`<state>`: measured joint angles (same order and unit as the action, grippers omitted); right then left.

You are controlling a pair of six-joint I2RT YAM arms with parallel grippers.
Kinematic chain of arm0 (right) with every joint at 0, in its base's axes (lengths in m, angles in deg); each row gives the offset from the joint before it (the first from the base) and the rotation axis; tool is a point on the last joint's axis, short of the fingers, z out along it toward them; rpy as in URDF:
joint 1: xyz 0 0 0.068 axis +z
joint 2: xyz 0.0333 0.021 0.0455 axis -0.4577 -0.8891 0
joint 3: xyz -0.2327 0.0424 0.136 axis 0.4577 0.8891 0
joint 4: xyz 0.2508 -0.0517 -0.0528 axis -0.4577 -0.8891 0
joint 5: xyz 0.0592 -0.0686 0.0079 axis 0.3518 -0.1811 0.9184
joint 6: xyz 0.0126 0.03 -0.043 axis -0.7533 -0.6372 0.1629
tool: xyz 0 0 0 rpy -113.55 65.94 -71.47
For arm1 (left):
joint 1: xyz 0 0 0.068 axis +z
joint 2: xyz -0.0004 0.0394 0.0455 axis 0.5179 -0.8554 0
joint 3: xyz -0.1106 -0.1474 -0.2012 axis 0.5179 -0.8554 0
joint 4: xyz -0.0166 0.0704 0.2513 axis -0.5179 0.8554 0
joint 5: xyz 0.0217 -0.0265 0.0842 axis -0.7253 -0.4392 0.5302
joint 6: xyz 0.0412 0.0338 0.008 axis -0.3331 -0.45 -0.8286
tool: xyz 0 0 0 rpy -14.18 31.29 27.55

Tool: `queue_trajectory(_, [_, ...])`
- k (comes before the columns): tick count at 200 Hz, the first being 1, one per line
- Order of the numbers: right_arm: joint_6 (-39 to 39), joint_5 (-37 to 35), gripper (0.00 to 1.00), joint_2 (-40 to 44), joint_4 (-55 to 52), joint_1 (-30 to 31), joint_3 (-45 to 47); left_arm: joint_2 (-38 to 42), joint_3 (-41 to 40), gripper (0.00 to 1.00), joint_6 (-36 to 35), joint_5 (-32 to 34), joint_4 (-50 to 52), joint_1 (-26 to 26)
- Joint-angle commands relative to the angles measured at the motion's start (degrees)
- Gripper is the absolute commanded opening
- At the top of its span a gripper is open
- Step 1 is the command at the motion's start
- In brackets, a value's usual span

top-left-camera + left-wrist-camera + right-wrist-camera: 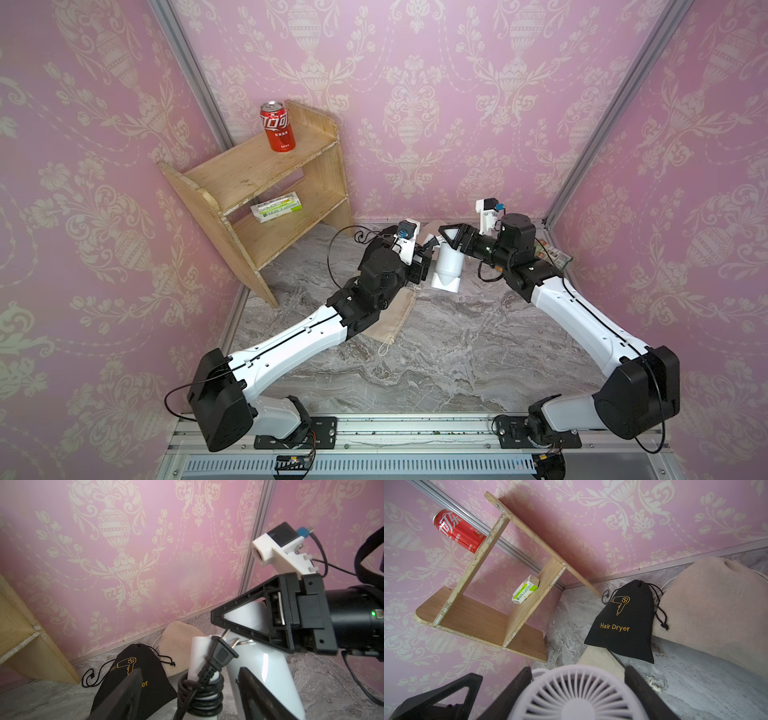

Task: Pack away hair dryers
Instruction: Fold the hair dryer.

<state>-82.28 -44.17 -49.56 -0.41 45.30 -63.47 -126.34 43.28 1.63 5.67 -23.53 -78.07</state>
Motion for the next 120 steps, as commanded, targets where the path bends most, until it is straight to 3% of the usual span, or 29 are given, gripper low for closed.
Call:
queue_trajectory(1, [2.06,-0.32,0.39,3.01,1.32,0.39,-1.03,2.89,-1.42,0.76,4.05,2.26,4.95,2.53])
queue_trajectory(29, [3.97,-0.06,0.39,4.37,-0.33,0.34,-0.38,3.63,0.72,0.76,8.79,1.06,13.72,7.34])
queue_trajectory(62, [5.91,0.75,0.39,5.55,-1.12,0.38,0.24,1.27,3.17,0.76,13.83,-6.73,22.12,13.50])
queue_trajectory(120, [6.34,2.28,0.39,4.53,-1.57,0.72,-1.25,-4.11,7.03,0.76,12.59,-21.34,27.49,14.53])
